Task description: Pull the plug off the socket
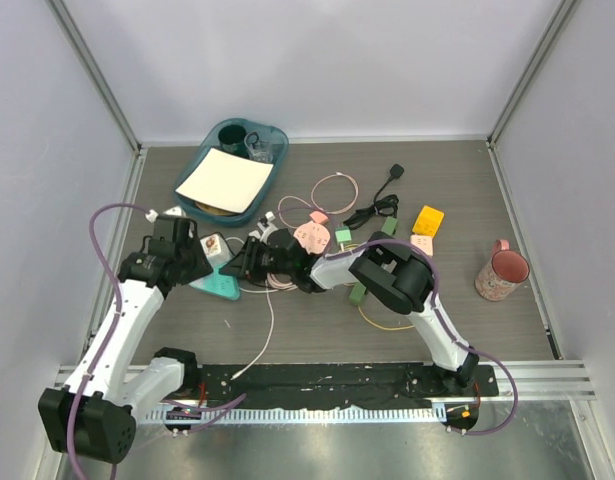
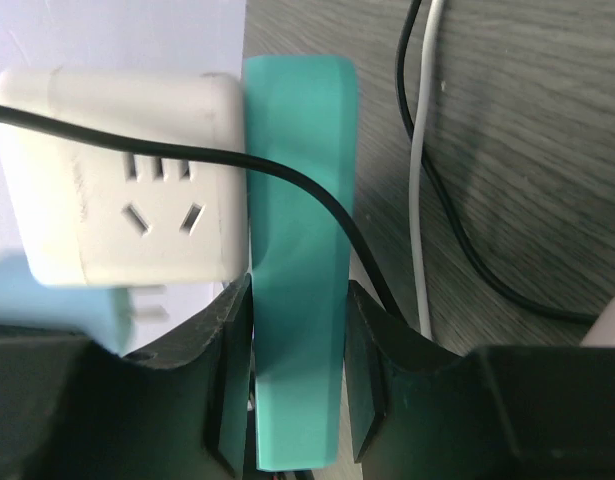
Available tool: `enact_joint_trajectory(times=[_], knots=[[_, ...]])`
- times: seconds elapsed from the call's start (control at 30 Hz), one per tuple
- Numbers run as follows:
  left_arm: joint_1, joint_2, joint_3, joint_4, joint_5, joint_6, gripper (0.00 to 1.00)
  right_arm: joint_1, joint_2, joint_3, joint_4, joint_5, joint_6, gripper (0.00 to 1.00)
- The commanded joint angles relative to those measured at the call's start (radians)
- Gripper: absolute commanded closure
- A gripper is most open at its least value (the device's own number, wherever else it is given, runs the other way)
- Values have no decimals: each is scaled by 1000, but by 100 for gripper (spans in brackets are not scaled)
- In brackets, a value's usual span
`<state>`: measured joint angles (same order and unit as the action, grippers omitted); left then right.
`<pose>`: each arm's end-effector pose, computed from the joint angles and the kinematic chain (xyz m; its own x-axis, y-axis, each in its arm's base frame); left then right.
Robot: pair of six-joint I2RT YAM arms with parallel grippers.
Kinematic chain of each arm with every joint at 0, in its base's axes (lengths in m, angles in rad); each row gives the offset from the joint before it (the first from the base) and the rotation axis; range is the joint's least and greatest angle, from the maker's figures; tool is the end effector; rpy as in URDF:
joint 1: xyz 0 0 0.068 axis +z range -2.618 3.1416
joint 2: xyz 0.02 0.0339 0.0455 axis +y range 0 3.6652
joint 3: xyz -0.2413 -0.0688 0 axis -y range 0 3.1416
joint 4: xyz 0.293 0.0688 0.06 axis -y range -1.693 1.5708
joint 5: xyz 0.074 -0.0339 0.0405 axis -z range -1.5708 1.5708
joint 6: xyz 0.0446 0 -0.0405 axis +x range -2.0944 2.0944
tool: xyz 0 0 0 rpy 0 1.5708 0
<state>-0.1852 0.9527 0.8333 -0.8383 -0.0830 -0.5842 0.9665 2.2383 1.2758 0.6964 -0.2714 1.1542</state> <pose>0.2429 -0.0417 0.2380 -0.7459 -0.4195 -0.5174 -0.3294 0.9075 -0.2608 0.2736 0.4173 0.0661 -0.9198 0.2184 -0.3259 -0.2436 0.3333 0.9108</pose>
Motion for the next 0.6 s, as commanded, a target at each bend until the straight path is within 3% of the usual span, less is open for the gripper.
enact_joint_trajectory(times=[0.0,0.3,0.57], knots=[[21,15,93,73,-127,101,100,0,-49,10,-182,40,-142,99],[35,73,119,35,-227,66,100,1,-46,0,-60,-8,-73,99],[263,123,109,59,-169,-2,100,-17,-60,-64,-26,-12,-50,99]])
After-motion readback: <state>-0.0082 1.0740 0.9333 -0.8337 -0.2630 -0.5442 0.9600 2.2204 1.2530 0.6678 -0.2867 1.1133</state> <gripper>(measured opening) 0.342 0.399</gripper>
